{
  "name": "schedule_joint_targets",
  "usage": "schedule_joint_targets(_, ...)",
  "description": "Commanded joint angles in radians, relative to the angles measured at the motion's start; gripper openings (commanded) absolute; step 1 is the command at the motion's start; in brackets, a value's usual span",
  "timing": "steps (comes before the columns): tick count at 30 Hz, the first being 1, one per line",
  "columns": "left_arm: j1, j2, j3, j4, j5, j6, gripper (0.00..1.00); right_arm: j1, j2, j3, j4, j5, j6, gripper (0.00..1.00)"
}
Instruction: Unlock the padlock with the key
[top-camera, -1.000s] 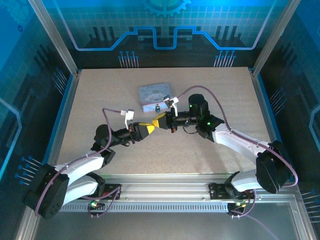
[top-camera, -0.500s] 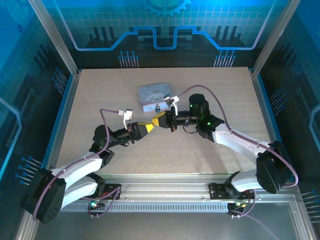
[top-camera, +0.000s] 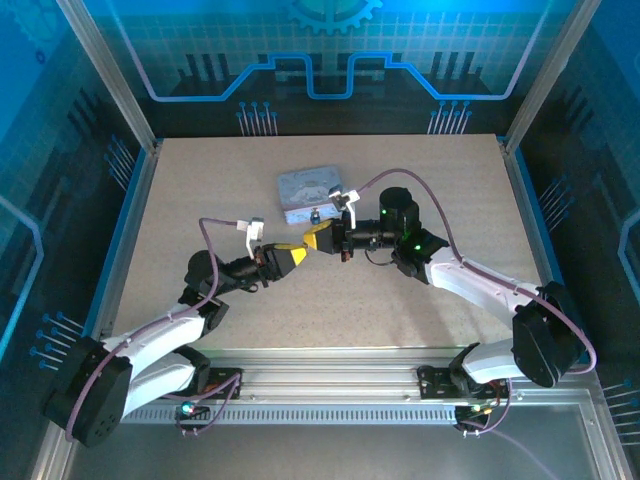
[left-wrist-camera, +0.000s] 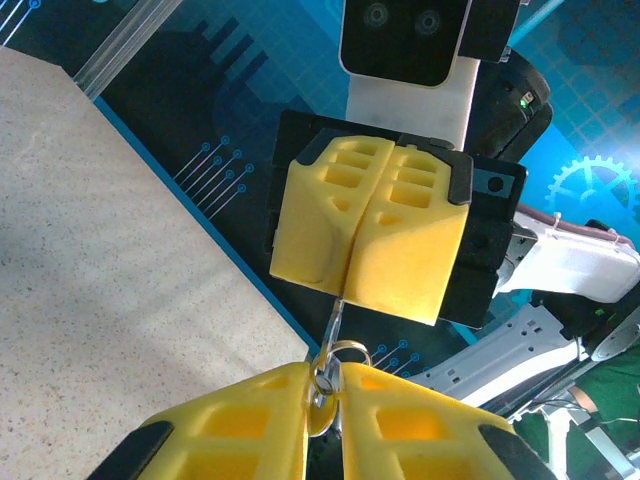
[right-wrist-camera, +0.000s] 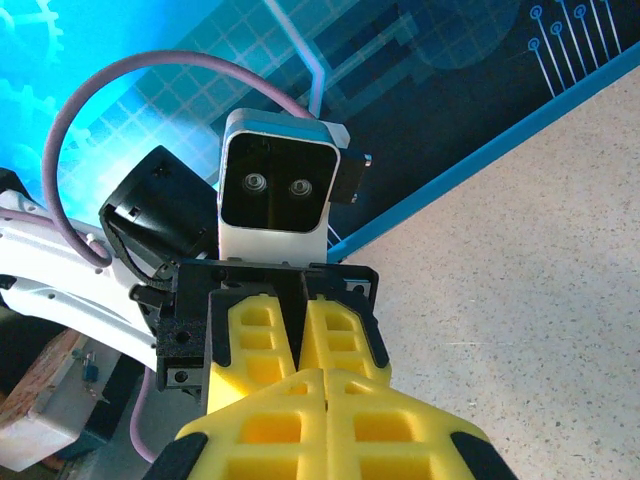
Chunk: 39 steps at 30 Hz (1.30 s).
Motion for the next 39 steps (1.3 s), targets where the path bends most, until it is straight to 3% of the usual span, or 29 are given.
schedule_joint_targets(1,-0.004,0.0,0.008,0.056,0.011,-0.017,0.15,0.006,0.007,-0.007,0.04,0.006,0.008,0.0)
schedule_joint_targets(13,-0.003,-0.005,0.011,0.071,-0.004,-0.019,0.19,0.014,0.001,-0.019,0.064,0.006,0.022,0.0)
schedule_joint_targets(23,-0.003,-0.004,0.001,0.095,-0.008,-0.026,0.0,0.025,0.002,-0.047,0.072,0.013,0.028,0.0)
schedule_joint_targets(31,0.002,-0.039,-0.017,0.06,-0.014,0.008,0.0,0.024,-0.012,-0.057,0.036,0.036,0.02,0.0)
schedule_joint_targets(35,0.003,-0.085,-0.011,-0.074,-0.01,0.073,0.0,0.012,-0.035,-0.052,-0.024,0.091,0.012,0.39)
schedule_joint_targets(39,0.003,-0.179,0.021,-0.397,-0.046,0.219,0.0,-0.012,-0.077,-0.03,-0.13,0.16,-0.011,0.55)
